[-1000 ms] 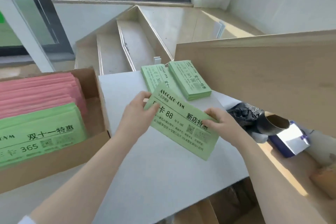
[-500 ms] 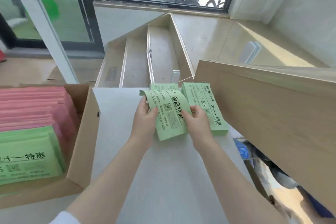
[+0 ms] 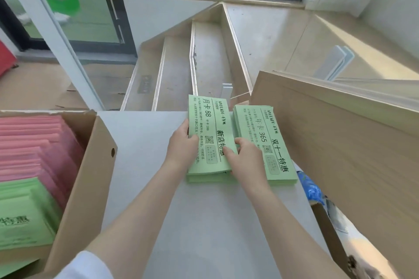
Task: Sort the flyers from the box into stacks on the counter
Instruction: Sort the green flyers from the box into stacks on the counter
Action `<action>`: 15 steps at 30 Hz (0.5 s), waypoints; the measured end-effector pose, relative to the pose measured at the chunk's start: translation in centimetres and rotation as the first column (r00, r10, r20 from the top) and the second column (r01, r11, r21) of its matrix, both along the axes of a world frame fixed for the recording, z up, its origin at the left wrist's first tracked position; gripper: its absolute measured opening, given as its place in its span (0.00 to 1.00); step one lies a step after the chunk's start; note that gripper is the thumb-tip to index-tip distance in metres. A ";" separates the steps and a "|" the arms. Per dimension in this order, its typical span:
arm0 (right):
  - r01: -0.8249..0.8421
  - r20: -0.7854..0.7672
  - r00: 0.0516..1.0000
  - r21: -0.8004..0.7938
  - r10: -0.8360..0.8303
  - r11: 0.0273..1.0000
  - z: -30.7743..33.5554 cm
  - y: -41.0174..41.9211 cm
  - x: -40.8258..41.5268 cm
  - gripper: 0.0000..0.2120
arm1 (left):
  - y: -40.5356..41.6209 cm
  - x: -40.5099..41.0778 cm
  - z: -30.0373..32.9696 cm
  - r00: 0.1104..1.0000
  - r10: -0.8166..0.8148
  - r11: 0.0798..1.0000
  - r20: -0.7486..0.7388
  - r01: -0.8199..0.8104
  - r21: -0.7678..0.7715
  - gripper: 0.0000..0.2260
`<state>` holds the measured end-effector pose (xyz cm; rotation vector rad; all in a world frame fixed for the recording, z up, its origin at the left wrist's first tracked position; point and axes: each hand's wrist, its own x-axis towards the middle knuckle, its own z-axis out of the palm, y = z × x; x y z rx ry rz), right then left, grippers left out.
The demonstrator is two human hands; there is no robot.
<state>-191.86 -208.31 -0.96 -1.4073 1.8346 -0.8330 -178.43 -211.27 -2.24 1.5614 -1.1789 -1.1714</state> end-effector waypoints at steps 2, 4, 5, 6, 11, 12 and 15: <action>-0.013 -0.099 0.995 -0.012 0.011 1.000 0.0 0.4 -0.1 0.13 | 0.0 0.1 -0.3 1.000 -0.009 1.000 0.020 0.008 0.015 0.20; -0.037 -0.192 0.981 0.016 0.039 0.999 -0.2 0.6 -0.2 0.13 | 0.2 0.2 -0.5 0.994 -0.019 0.999 0.108 0.015 0.034 0.17; -0.056 -0.251 0.966 0.049 0.066 0.997 -0.3 0.7 -0.2 0.12 | 0.3 0.2 -0.6 0.985 -0.025 0.998 0.173 0.015 0.055 0.15; -0.071 -0.311 0.946 0.083 0.093 0.994 -0.4 0.7 -0.2 0.10 | 0.5 0.2 -0.7 0.973 -0.030 0.996 0.228 0.011 0.084 0.14; -0.103 -0.496 0.854 0.133 0.156 0.986 0.8 0.8 -0.5 0.12 | 1.1 0.1 -0.7 0.997 -0.021 0.993 0.079 0.012 0.120 0.25; -0.118 -0.487 0.859 0.108 0.156 0.987 1.1 0.6 -0.5 0.10 | 1.0 0.1 -0.8 0.999 -0.021 0.992 -0.036 0.026 0.124 0.26; -0.139 -0.267 0.950 0.101 0.162 0.985 1.2 -0.4 -0.1 0.09 | 1.2 0.0 -0.8 0.956 -0.011 0.987 -0.292 0.057 0.148 0.19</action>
